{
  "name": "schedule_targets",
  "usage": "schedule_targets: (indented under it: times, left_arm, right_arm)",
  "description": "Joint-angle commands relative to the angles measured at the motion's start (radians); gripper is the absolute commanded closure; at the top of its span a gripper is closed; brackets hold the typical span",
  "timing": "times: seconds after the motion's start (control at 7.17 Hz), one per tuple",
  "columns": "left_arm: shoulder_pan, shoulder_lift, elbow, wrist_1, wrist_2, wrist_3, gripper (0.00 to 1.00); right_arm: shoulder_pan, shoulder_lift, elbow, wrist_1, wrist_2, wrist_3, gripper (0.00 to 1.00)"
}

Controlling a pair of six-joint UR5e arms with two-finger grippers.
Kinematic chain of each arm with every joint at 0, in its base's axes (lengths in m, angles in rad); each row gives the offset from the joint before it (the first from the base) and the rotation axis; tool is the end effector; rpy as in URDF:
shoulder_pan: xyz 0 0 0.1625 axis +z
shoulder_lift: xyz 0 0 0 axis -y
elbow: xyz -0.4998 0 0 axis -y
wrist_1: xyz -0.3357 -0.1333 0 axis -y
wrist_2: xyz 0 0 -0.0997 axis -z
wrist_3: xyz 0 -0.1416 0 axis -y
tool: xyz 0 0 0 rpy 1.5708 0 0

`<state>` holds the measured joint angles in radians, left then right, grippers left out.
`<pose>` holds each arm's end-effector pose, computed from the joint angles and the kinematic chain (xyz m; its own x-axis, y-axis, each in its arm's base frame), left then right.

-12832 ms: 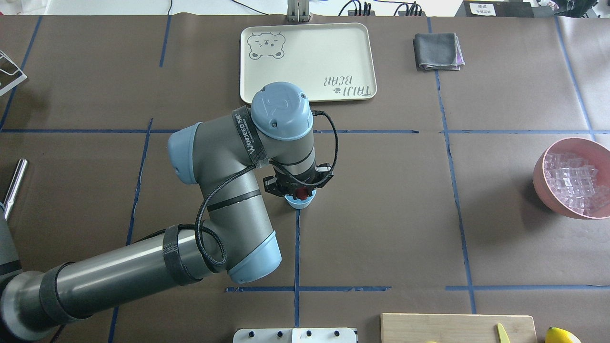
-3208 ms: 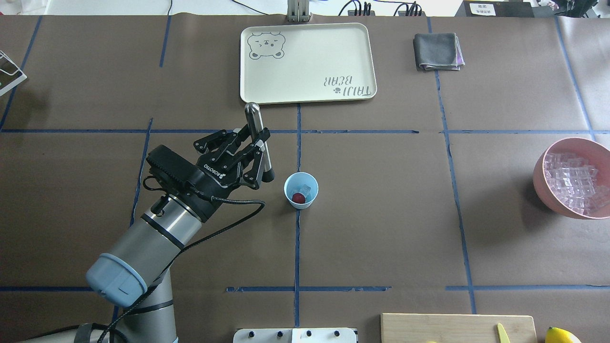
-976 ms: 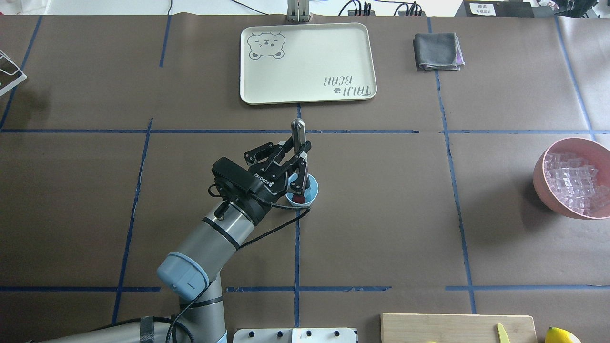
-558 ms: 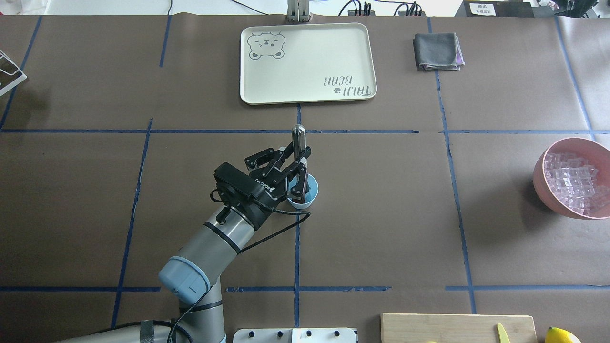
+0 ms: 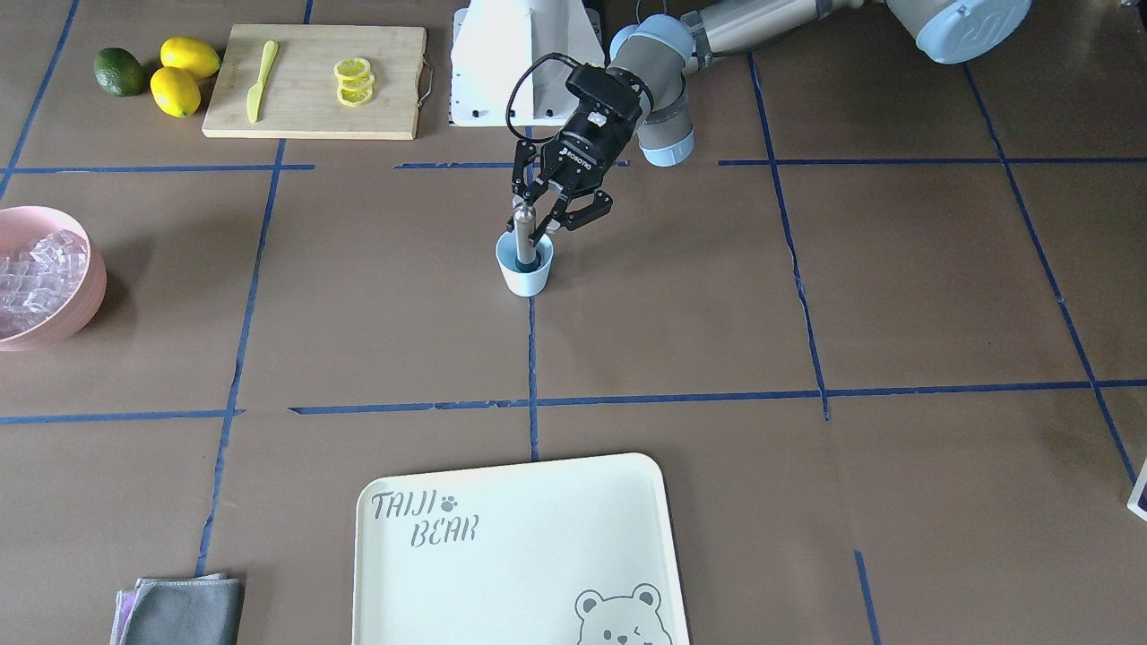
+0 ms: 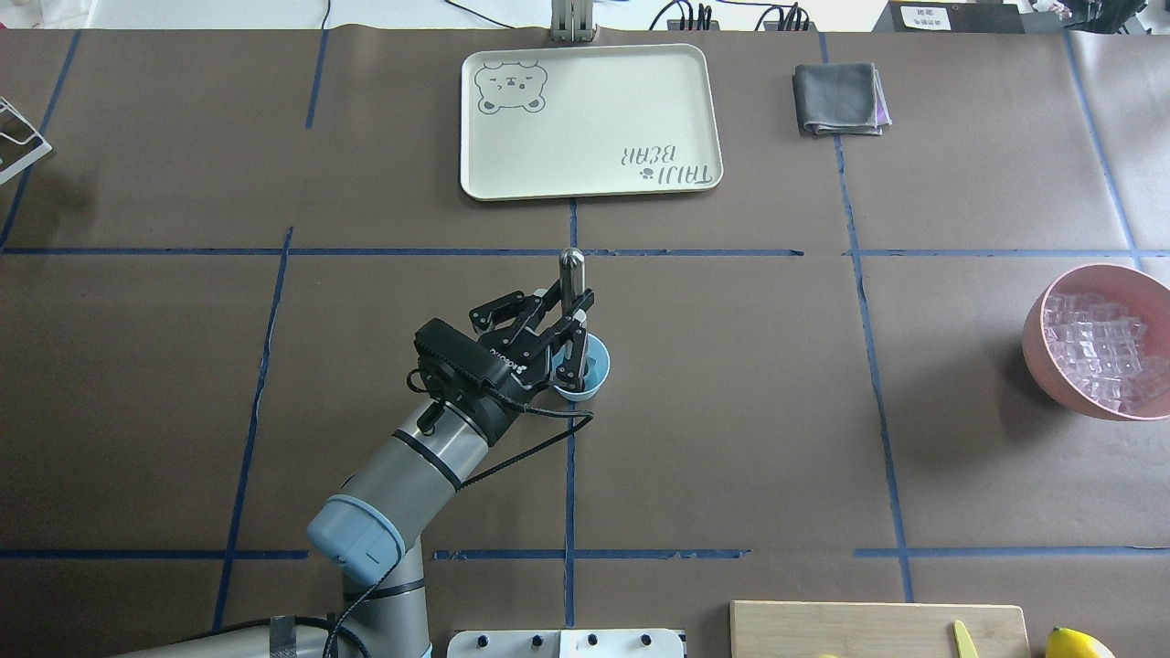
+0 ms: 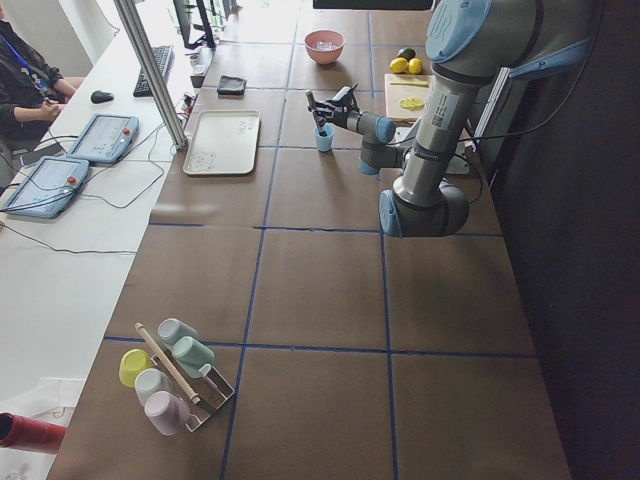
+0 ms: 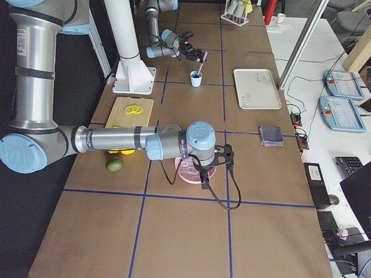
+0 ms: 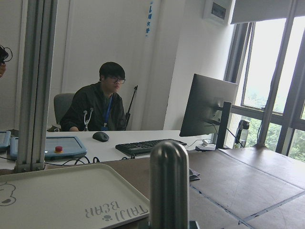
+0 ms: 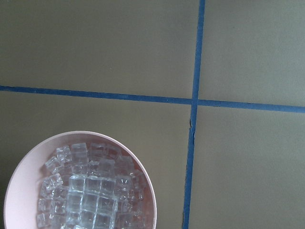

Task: Mash ice and strawberries in cup
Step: 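Press the pestle down into the cup onto the strawberry and ice, then lift the pestle out of the cup and carry it back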

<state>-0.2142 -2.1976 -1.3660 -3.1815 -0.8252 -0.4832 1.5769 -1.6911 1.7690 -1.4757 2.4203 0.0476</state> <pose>0.5845 -0.3619 0.2942 0.4615 0.5654 -0.6837 0.7339 0.1897 0.6522 0.0293 -0.3888 0.7075 0.6601 -0.0782 0.7471 -0.0375 0.9899 0.1367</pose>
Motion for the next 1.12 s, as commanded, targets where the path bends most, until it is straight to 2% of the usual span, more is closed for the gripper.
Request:
schedule_targets:
  times: [0.0,0.28,0.56,0.7,0.84,0.98]
  left_arm:
    - [0.001,-0.001,0.001,0.000,0.000,-0.002,1.00]
    - [-0.001,-0.005,-0.011,0.002,-0.009,0.000,1.00]
    - [-0.013,0.002,-0.094,0.006,-0.012,0.009,1.00]
    - [-0.036,0.005,-0.154,0.030,-0.068,0.009,1.00]
    - [-0.071,0.047,-0.259,0.107,-0.106,0.008,1.00]
    - [-0.138,0.067,-0.313,0.141,-0.191,-0.008,1.00]
  right_arm:
    - [0.000,0.002,0.000,0.000,0.000,0.000,0.00]
    - [0.000,-0.001,0.001,0.000,-0.001,0.000,0.00]
    - [0.000,-0.002,0.000,0.000,-0.001,0.000,0.00]
    - [0.000,-0.002,0.000,0.000,-0.001,0.000,0.00]
    - [0.000,-0.002,0.000,0.000,-0.001,0.000,0.00]
    - [-0.001,-0.001,0.000,0.000,-0.003,0.001,0.00]
